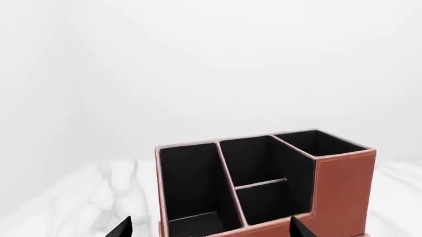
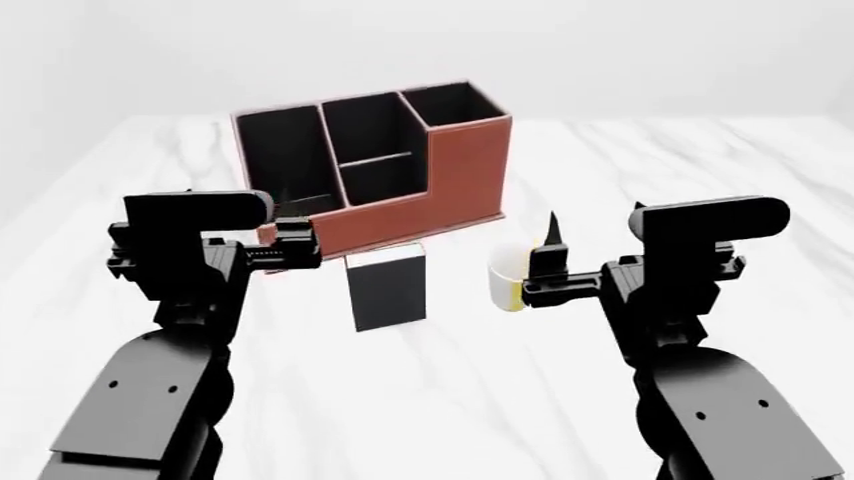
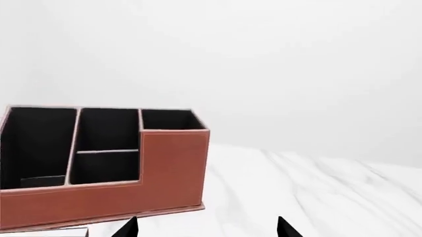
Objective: Pick up the book and place it in the right compartment of the caddy.
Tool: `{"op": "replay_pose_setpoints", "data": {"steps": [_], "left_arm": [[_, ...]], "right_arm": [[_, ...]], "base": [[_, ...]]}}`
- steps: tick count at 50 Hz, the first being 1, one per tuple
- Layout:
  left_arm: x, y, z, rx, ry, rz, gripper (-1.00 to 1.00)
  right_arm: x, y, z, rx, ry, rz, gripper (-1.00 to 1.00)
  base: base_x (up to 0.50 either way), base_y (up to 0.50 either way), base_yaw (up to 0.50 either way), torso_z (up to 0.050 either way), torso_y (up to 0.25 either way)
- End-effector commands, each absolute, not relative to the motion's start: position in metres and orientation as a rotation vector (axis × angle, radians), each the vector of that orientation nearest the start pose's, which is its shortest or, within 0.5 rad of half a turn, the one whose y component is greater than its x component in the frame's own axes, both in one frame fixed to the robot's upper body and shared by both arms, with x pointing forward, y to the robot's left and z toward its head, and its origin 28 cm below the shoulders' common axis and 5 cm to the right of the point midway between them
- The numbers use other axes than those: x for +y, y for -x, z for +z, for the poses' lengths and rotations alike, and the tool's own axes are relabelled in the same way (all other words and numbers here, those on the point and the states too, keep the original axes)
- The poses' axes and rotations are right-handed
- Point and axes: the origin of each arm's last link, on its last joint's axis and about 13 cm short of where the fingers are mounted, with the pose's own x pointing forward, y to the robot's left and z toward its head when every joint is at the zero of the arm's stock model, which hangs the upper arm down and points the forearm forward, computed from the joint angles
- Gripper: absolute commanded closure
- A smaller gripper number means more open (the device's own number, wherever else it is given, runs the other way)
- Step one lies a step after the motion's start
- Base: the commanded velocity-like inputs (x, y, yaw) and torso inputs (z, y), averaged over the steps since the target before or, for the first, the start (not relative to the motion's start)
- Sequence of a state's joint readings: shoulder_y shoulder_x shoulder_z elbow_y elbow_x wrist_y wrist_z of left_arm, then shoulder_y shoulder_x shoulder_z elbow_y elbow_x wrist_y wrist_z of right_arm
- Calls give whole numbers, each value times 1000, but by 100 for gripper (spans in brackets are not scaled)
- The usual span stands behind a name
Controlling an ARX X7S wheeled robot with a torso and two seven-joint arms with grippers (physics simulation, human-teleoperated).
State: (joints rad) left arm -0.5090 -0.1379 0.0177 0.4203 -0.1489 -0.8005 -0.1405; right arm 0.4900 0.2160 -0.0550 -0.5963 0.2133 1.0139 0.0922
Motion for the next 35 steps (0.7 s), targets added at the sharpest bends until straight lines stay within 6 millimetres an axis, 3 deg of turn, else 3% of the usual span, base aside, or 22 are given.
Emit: {"op": "replay_pose_setpoints", "data": {"steps": [1,35], "left_arm": [[225,-282,180,-128,-38,79,-100],[228,-283,177,-133,-43,88,-100]], "right_arm": [[-118,-254,189,-56,115,50,-100],[-118,-257,183,-47,107,56,-100]], "base": [[500,0,0,0,0],[500,0,0,0,1]]}}
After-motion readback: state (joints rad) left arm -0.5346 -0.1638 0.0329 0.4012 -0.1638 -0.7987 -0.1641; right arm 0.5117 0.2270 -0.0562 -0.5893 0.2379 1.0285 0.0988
